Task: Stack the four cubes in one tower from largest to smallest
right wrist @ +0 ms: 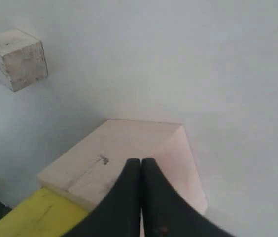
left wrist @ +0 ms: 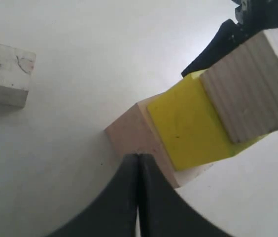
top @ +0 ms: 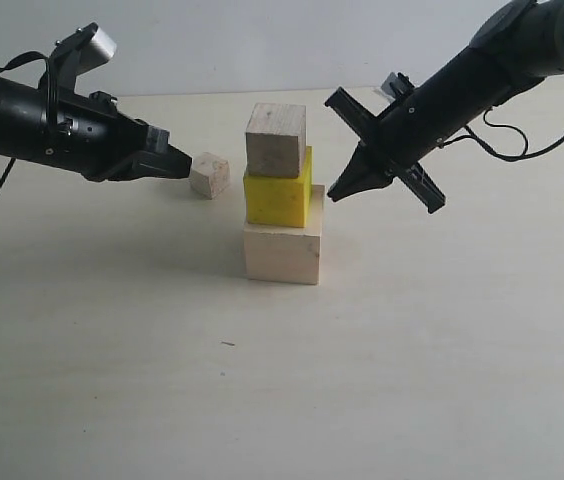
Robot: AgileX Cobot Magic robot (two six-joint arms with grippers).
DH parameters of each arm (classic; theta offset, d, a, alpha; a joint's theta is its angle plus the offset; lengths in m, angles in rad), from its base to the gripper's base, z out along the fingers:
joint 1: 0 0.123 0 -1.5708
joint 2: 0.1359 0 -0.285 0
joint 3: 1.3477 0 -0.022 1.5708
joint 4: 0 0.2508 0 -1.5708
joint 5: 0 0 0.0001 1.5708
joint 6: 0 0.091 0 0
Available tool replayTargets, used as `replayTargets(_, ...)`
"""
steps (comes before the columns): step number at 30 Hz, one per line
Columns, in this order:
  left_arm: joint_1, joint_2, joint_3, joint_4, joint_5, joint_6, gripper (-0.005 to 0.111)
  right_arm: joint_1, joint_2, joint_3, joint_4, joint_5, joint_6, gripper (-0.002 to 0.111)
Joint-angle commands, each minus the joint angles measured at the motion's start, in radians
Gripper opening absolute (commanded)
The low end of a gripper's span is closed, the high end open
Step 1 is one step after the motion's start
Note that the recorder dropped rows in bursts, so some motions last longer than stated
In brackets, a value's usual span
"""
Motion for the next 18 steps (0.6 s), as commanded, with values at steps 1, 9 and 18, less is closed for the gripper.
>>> replayTargets(1, 0.002, -0.013, 0.004, -0.007, 0.005, 0.006, 0.000, 0.001, -0.001, 0.001, 0.008, 0.032, 0.000, 0.000)
replayTargets(9, 0.002, -0.013, 0.004, -0.007, -0.002, 0.006, 0.000, 0.001, -0.001, 0.001, -0.018, 0.035, 0.048, 0.000)
replayTargets(18, 0.002, -0.013, 0.004, -0.007, -0.008, 0.006, 0.000, 0.001, -0.001, 0.001, 0.023, 0.094, 0.046, 0.000)
